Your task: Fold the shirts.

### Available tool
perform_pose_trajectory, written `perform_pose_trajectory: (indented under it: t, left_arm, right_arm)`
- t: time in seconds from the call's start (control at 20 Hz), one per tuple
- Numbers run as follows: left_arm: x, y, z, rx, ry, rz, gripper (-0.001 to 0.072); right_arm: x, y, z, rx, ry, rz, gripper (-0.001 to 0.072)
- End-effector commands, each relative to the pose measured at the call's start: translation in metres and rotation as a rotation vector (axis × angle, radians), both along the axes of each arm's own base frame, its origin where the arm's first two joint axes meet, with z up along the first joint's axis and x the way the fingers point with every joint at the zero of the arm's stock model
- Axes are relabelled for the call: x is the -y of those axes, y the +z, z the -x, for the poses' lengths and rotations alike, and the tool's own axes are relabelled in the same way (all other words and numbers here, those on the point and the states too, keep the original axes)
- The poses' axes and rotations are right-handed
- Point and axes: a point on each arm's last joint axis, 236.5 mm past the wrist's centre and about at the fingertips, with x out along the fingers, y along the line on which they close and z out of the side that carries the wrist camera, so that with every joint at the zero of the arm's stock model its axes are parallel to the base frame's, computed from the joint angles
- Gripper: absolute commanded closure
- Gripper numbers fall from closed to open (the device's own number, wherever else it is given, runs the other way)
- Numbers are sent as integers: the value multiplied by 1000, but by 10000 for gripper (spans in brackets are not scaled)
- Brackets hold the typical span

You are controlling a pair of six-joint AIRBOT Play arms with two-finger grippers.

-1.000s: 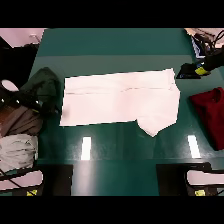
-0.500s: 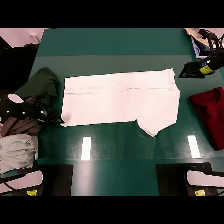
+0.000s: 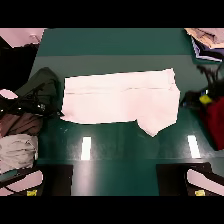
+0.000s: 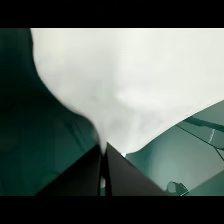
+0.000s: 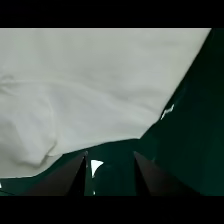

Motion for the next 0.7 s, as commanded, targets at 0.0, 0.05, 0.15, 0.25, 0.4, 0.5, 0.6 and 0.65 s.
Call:
perform_pose_trajectory:
  t: [0.0,0.05,0.15,0.25,0.4,0.5,0.6,0.65]
  left_arm:
    - [1,11,-1,31,-12,1,684]
    - [1,11,-1,31,-11,2,684]
    - [2,11,-1,29,-12,3,684]
    - [3,12,2,20,-19,9,684]
    - [5,12,6,9,-29,17,684]
    - [5,12,6,7,-31,18,683]
    - [5,12,6,6,-30,18,684]
    - [5,12,7,5,-32,19,684]
  right_arm:
    - [7,-53,57,-92,-128,-27,239]
    - [5,-62,66,-112,-158,-51,235]
    - [-6,-75,65,-95,-232,-121,235]
    - [-11,-82,52,-34,-276,-150,245]
    - [-14,-86,36,29,-276,-129,274]
    - [-17,-87,29,54,-261,-115,286]
    - [-23,-91,26,59,-241,-109,355]
    - [-26,-94,26,48,-229,-110,410]
